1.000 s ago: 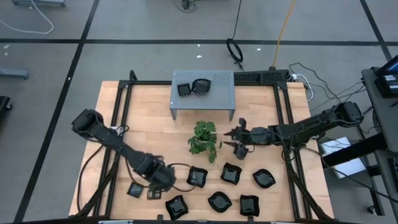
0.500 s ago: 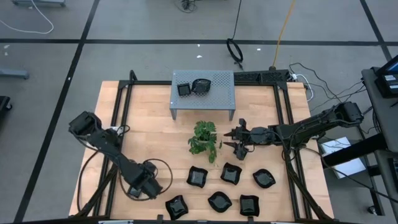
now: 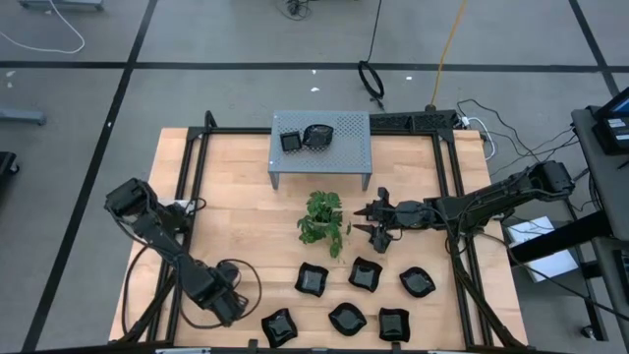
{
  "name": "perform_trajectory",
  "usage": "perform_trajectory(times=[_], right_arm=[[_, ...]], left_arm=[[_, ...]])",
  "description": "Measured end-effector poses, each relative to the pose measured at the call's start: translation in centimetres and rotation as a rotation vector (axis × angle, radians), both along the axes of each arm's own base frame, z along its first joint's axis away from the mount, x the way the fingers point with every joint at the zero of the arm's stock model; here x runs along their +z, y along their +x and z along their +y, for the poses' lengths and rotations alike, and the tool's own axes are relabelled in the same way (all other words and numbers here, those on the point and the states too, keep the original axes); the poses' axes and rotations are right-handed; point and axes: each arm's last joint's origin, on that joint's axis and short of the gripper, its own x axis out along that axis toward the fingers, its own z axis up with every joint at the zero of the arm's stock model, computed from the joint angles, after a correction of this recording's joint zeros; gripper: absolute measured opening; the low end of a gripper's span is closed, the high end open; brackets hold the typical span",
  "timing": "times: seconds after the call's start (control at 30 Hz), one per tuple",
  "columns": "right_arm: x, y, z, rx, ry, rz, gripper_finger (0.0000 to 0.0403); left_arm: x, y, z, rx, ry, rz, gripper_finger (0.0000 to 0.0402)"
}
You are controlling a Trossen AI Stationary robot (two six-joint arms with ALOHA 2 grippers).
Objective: Pick & Place Mini shaped plates
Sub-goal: Stack the black square plate on top of the other black square plate on the shelf
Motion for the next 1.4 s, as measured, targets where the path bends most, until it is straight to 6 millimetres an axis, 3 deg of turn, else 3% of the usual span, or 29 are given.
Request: perform_trajectory(times=[0.23, 0.63, 0.9, 1.1, 1.4], right_arm=[[0.0, 0.0, 0.0, 0.000, 0.000, 0.000, 0.0157], [0.0, 0.0, 0.0, 0.000, 0.000, 0.000, 0.0157], [0.0, 0.0, 0.0, 0.000, 0.000, 0.001, 0.0157], [0.0, 0.0, 0.0, 0.000, 0.000, 0.001, 0.0157], [0.0, 0.0, 0.0, 0.000, 0.000, 0.001, 0.0157]], left_arm=[[-0.6, -0.6, 0.0, -0.009, 0.000, -0.004, 0.0158], [-0.6, -0.4, 0.2, -0.075, -0.046, 0.029, 0.0009], [0.3, 1.0, 0.3, -0.128, -0.099, -0.003, 0.0034], [1.4, 2.5, 0.4, -0.199, -0.141, -0.056, 0.0007], [3.9, 5.5, 0.7, -0.336, -0.094, -0.252, 0.0014]])
